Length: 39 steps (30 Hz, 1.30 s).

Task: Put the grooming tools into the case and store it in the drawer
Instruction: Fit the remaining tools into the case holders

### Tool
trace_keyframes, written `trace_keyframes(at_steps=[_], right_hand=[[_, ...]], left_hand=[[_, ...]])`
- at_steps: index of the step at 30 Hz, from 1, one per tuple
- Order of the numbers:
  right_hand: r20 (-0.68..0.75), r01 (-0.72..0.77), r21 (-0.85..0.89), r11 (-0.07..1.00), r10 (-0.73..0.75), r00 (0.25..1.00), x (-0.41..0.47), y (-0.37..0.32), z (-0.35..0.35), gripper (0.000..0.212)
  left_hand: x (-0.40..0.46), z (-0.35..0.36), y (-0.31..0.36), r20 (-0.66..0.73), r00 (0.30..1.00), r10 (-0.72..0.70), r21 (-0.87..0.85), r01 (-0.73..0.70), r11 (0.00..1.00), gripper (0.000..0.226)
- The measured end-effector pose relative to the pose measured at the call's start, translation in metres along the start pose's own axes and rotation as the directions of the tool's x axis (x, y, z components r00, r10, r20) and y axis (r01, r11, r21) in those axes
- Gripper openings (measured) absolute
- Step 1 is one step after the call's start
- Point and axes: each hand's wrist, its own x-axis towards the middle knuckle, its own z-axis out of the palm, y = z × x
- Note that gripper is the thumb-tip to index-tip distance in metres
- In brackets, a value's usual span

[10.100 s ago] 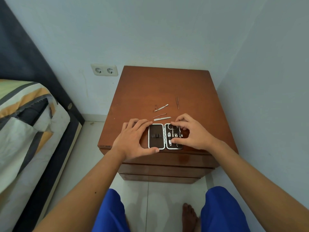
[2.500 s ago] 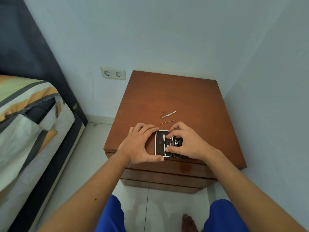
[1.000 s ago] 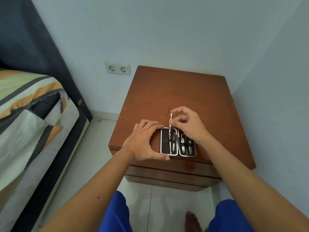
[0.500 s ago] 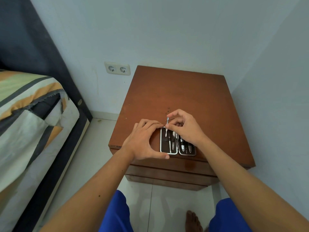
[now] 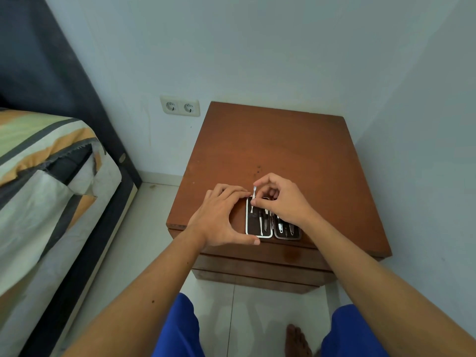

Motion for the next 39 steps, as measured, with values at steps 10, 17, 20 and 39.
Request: trace_keyframes(at_steps=[10,17,20,39], right_hand=[[0.178,0.127,-0.313,0.941,-0.073,0.981,-0.011,-0.002,-0.002,0.056],[0.192,0.125,-0.301,0.946,-0.068,0.979,-0.021,-0.005,-0.003,0.059],[0.015,0.103,-0.23,0.968,-0.102,0.995,-0.016,-0.002,-0.007,0.033],[0.179,0.166,-0.63,0.759,-0.066,0.982,0.042,-0.002,-0.026,0.007]], left_hand=[[0.0,0.001,-0.002,-0.005,1.0,-0.002,0.004,0.002,1.0,0.118],[0.0,0.002,-0.002,-0.008,1.0,-0.002,0.01,0.002,1.0,0.119],[0.0,0.002,-0.002,-0.014,1.0,0.004,0.011,-0.004,1.0,0.119],[0.001,0.001,-0.002,0.004,1.0,-0.01,0.019,0.01,1.0,0.12]])
